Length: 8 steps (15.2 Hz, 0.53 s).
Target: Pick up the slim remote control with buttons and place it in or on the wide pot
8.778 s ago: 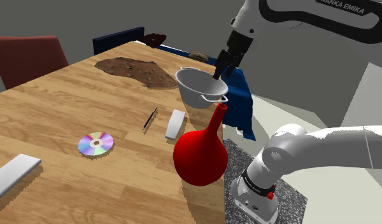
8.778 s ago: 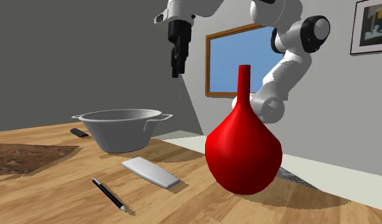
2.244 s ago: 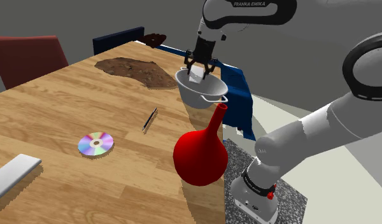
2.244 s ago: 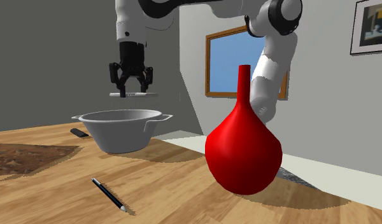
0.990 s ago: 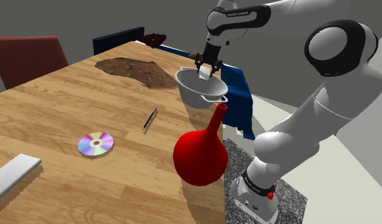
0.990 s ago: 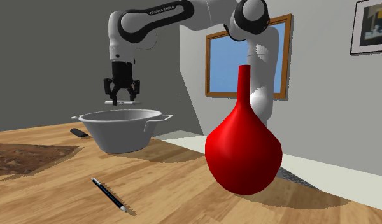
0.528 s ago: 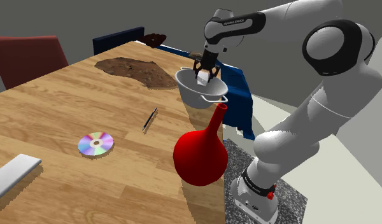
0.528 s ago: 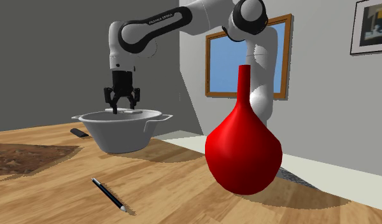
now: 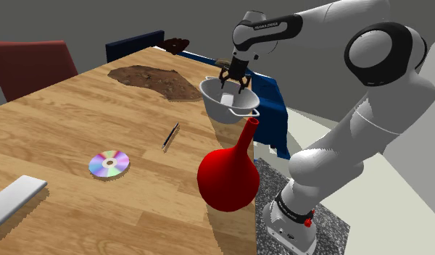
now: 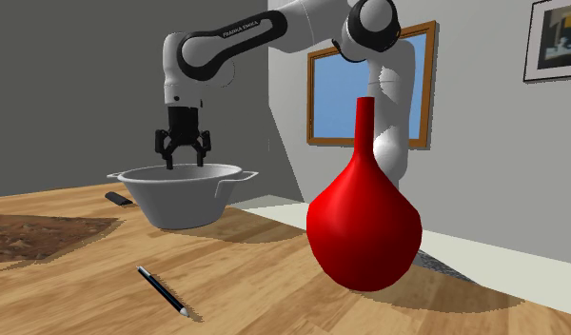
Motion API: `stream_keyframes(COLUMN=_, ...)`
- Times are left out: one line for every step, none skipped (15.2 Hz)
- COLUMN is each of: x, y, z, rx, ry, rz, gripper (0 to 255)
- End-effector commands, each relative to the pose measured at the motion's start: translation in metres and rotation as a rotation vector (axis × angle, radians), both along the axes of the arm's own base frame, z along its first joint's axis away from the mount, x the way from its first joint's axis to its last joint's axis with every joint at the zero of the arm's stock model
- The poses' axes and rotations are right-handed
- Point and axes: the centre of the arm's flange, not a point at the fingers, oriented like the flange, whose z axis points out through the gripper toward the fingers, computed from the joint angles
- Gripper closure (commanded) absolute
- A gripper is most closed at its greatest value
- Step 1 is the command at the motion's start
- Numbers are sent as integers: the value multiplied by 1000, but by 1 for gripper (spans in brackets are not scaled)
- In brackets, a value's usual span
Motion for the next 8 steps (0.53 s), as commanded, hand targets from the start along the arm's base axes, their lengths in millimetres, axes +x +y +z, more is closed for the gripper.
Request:
stream_keyframes(x=0, y=0, z=0, rx=0, ry=0, rz=0, gripper=0)
stream_keyframes(x=0, y=0, z=0, rx=0, ry=0, rz=0, gripper=0)
stream_keyframes(x=0, y=0, z=0, rx=0, ry=0, rz=0, gripper=0)
stream_keyframes(x=0, y=0, z=0, rx=0, ry=0, rz=0, gripper=0)
stream_keyframes(x=0, y=0, z=13, rx=0, ry=0, rz=0, gripper=0)
stream_keyframes(x=0, y=0, z=26, rx=0, ry=0, rz=0, gripper=0)
stream_keyframes(x=0, y=0, z=40, rx=0, ry=0, rz=0, gripper=0)
stream_keyframes(x=-1, y=0, z=50, rx=0, ry=0, rz=0, gripper=0)
